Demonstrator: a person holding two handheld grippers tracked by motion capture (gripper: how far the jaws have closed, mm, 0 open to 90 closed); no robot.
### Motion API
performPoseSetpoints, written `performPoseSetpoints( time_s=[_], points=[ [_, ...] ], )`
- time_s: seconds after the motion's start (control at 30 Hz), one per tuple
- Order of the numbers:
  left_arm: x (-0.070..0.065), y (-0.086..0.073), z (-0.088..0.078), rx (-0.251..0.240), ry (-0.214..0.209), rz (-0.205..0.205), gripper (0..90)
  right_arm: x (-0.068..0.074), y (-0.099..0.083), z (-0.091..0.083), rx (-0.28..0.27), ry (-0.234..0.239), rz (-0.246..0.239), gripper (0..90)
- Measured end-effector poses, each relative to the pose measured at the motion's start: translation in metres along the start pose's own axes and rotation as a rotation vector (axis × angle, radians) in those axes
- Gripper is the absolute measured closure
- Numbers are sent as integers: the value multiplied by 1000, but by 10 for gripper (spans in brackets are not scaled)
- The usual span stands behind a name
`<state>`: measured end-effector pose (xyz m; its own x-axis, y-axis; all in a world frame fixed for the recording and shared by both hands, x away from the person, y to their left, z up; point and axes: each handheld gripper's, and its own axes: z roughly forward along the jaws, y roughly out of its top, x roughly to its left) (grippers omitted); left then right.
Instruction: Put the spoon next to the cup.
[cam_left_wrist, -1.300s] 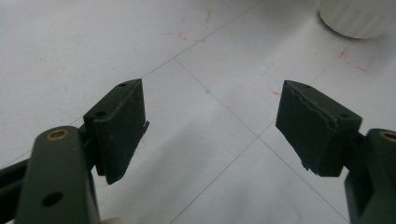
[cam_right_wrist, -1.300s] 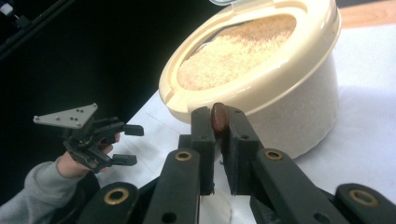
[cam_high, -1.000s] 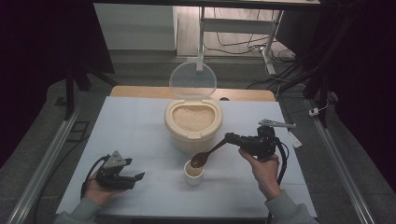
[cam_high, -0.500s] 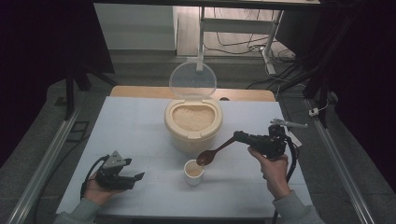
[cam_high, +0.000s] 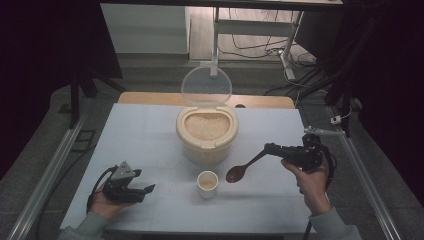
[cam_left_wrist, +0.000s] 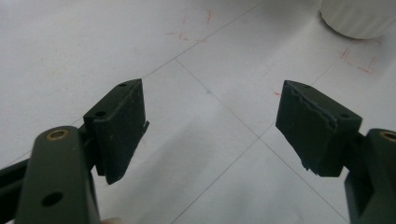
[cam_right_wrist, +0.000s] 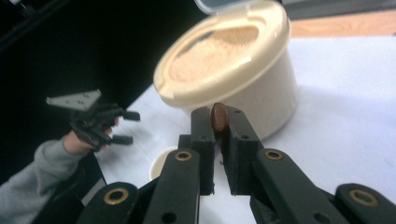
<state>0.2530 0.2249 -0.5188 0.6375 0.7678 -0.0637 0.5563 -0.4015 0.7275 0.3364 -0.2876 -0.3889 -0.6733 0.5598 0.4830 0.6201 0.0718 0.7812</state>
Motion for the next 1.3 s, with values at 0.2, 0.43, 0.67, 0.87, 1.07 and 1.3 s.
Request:
performPoseSetpoints(
  time_s=[0.2, 0.43, 0.67, 0.87, 1.07, 1.3],
  points=[
    [0, 0, 0, 1, 0, 0, 235, -5, -4, 9, 84, 12, -5, 825],
    [0, 0, 0, 1, 0, 2, 235, -5, -6, 17, 140, 22, -13, 825],
    [0, 0, 0, 2, 0, 3, 235, -5, -9, 26, 197, 46, -11, 825],
    [0, 0, 0, 5, 0, 4, 235, -4, -10, 36, 263, 63, -23, 825],
    [0, 0, 1, 8, -2, 6, 235, -4, -13, 51, 322, 89, -30, 824],
    [0, 0, 1, 10, -2, 6, 235, -5, -14, 70, 371, 85, -38, 823]
  ],
)
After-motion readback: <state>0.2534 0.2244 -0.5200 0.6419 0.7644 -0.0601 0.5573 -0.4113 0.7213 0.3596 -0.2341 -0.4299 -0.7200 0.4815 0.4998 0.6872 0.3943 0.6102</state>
